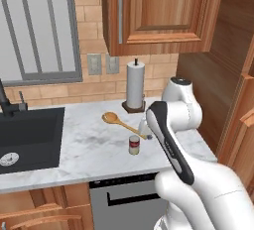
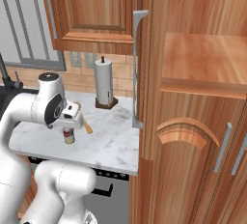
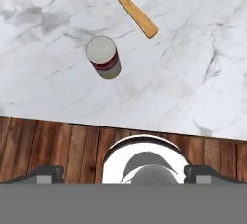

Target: Restock the canned food cabinet by taking the new fresh canned food from the counter and placing it in the cabinet. Then, take the old canned food from the cabinet and place it on the counter.

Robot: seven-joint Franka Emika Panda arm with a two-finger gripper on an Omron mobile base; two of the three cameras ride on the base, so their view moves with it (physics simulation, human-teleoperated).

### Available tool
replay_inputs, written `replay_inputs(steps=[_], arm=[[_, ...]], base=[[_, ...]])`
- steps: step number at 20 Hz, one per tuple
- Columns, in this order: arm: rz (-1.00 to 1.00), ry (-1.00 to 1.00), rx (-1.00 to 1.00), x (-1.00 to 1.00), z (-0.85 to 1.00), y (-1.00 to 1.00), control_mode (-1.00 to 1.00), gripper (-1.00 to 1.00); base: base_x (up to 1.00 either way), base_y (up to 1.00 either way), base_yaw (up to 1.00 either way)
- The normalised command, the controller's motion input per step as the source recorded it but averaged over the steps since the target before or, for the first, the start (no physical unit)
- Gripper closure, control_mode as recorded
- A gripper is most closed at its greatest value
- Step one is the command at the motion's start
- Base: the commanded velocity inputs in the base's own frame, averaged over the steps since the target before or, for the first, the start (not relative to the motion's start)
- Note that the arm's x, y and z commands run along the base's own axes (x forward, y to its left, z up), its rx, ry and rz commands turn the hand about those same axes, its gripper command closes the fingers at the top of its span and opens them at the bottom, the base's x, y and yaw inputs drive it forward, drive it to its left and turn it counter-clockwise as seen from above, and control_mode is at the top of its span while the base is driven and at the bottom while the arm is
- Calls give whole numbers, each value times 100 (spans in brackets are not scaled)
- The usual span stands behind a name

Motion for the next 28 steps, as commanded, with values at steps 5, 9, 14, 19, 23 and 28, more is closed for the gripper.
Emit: replay_inputs(steps=[5,9,14,19,23,28], arm=[[0,6,-6,35,-58,36,-100,-100],[0,3,-5,24,-46,13,-100,-100],[0,0,-4,23,-28,8,-100,-100],[0,0,-1,30,-19,15,-100,-100],[0,0,0,29,-19,15,-100,-100],[0,0,0,9,-16,1,-100,-100]], base=[[0,0,0],[0,0,0],[0,0,0],[0,0,0],[0,0,0],[0,0,0]])
